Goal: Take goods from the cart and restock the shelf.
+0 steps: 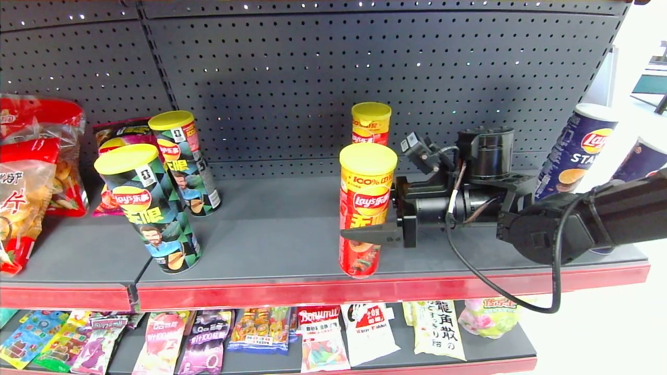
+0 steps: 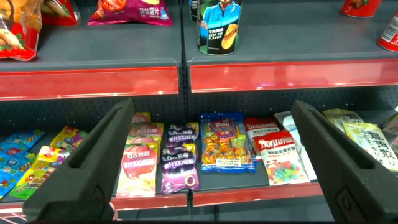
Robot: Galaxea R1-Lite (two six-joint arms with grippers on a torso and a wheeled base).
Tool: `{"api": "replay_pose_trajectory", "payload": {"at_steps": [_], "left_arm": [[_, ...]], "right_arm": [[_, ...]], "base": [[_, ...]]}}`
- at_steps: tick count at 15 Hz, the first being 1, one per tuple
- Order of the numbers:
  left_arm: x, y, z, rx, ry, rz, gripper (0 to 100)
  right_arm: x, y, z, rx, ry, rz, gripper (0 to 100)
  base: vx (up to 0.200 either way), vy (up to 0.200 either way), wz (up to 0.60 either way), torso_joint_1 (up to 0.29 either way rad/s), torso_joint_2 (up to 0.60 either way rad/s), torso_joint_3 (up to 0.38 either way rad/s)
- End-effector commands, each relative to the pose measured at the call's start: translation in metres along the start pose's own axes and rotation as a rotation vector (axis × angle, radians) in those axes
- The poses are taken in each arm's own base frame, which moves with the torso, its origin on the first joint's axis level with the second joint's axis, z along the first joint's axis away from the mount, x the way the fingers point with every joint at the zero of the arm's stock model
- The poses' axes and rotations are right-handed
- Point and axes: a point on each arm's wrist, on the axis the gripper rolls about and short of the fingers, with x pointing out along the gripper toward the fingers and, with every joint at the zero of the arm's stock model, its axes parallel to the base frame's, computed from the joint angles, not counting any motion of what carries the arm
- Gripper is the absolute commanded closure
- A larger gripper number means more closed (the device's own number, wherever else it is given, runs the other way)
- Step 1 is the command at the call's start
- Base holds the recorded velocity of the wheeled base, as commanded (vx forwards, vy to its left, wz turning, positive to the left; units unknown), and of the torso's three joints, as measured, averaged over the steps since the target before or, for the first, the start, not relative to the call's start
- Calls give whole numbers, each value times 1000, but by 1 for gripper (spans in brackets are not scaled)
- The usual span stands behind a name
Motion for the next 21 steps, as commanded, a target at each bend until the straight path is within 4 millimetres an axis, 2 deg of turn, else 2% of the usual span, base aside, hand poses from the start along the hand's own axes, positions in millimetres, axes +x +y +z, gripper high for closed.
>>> {"api": "replay_pose_trajectory", "payload": {"at_steps": [1,4,7,9,12,14,17,21], "left_arm": [[0,0,0,0,0,0,0],[0,0,0,0,-1,0,0],[0,0,0,0,0,0,0],[0,0,0,0,-1,0,0],[0,0,0,0,-1,0,0],[0,0,0,0,0,2,0],[0,0,0,0,0,0,0],[0,0,0,0,0,0,0]], "right_arm": [[2,0,-1,2,4,-3,100],[0,2,-1,1,4,-3,100],[-10,9,16,-38,-24,-36,100],[-19,16,26,-46,-24,-152,100],[-27,27,18,-19,24,-286,100],[-23,34,18,-10,17,-328,100],[-5,44,24,21,-62,-352,100],[-3,47,11,37,-36,-353,100]], "base": [[0,0,0,0,0,0],[0,0,0,0,0,0],[0,0,0,0,0,0],[0,0,0,0,0,0],[0,0,0,0,0,0],[0,0,0,0,0,0],[0,0,0,0,0,0],[0,0,0,0,0,0]]}}
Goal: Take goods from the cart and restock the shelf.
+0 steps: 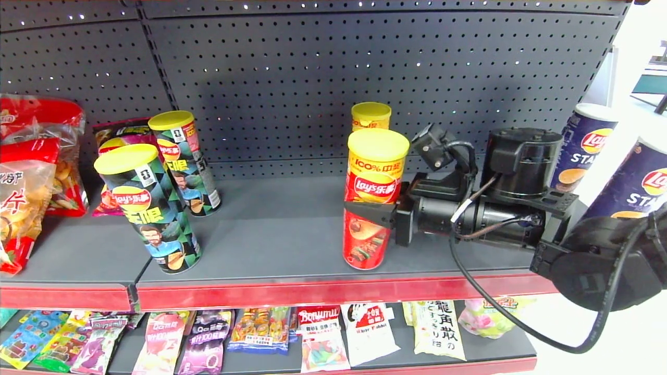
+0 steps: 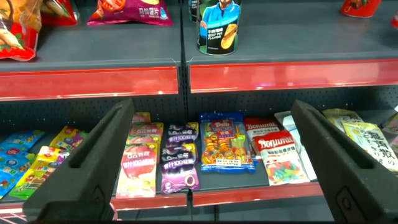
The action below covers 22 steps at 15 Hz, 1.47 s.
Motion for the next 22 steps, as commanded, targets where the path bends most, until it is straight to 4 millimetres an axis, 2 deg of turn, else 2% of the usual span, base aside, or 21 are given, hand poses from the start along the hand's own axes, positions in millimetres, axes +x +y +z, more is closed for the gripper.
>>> {"api": "replay_pose_trajectory", "payload": {"at_steps": [1,7,22], "left_arm": [[0,0,0,0,0,0,0],[0,0,0,0,0,0,0],[0,0,0,0,-2,0,0]], "right_arm": [[3,0,-7,0,6,2,100],[2,-2,-18,-22,31,-4,100],[4,-2,-26,-11,57,3,100]], "base": [[0,0,0,0,0,0],[0,0,0,0,0,0],[0,0,0,0,0,0]]}}
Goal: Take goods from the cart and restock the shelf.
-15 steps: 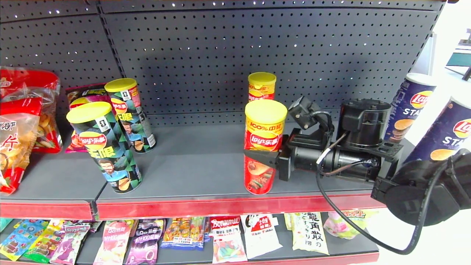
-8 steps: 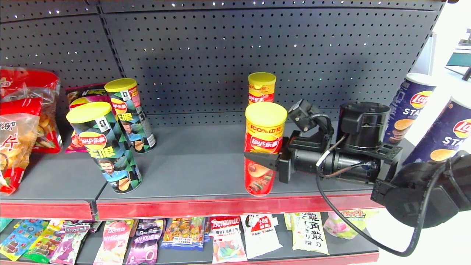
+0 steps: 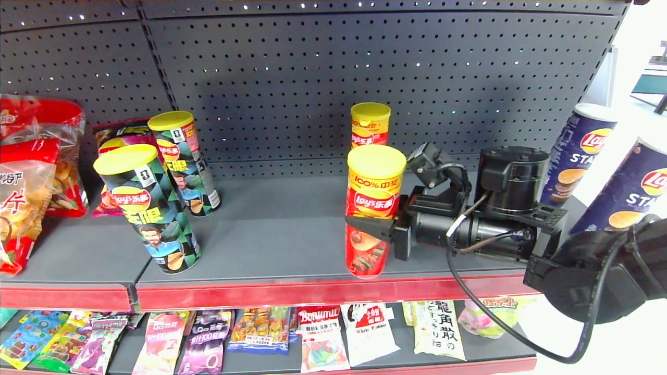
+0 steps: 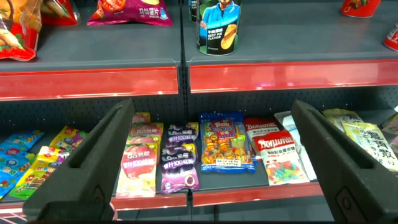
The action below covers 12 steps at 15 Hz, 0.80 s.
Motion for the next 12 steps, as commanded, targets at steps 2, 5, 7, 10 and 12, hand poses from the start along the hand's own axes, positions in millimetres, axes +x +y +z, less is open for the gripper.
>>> {"api": "replay_pose_trajectory", "payload": {"at_steps": [2,5,7,10,12], "left_arm": [[0,0,0,0,0,0,0],[0,0,0,0,-1,0,0],[0,0,0,0,0,0,0],[0,0,0,0,-1,0,0],[0,0,0,0,-1,0,0]], "right_arm": [[0,0,-4,6,15,2,100],[0,0,-2,0,-1,-1,100],[-1,0,-1,-3,-8,-2,100],[-1,0,-1,-2,-10,-2,0],[-2,1,1,-3,-15,-3,0]], "base": [[0,0,0,0,0,0],[0,0,0,0,0,0],[0,0,0,0,0,0],[0,0,0,0,0,0],[0,0,0,0,0,0]]}}
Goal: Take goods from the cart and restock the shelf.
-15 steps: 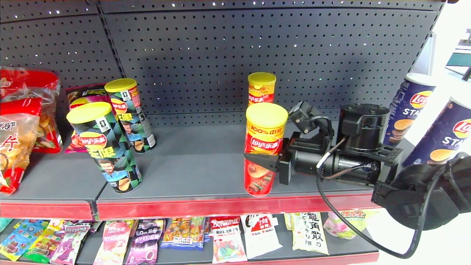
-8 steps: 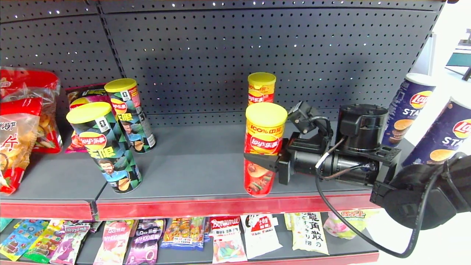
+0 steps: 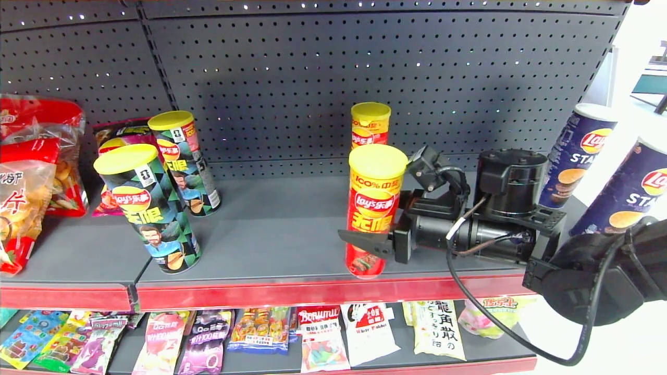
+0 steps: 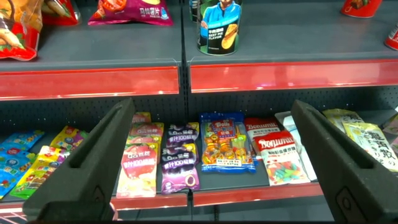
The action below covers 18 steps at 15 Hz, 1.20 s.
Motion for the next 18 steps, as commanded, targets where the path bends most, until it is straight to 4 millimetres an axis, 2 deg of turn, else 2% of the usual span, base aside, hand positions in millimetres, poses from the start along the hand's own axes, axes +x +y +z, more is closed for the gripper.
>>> {"api": "replay_pose_trajectory", "payload": {"at_steps": [1,3,6,7,8,10,14,17,18], "left_arm": [[0,0,0,0,0,0,0],[0,0,0,0,0,0,0],[0,0,0,0,0,0,0],[0,0,0,0,0,0,0],[0,0,0,0,0,0,0],[0,0,0,0,-1,0,0],[0,0,0,0,0,0,0],[0,0,0,0,0,0,0],[0,0,0,0,0,0,0]], "right_arm": [[-2,1,3,-6,-14,-1,0],[-6,2,3,-5,-14,-3,0],[-29,2,-3,14,10,-34,0],[-29,2,-3,14,10,-34,0],[-49,6,-1,27,2,-54,0],[-72,11,-1,37,-3,-77,0],[-121,29,-9,65,-5,-126,0],[-176,46,-20,89,9,-259,0],[-183,50,-22,92,18,-270,0]], "base": [[0,0,0,0,0,0],[0,0,0,0,0,0],[0,0,0,0,0,0],[0,0,0,0,0,0],[0,0,0,0,0,0],[0,0,0,0,0,0],[0,0,0,0,0,0],[0,0,0,0,0,0],[0,0,0,0,0,0]]}}
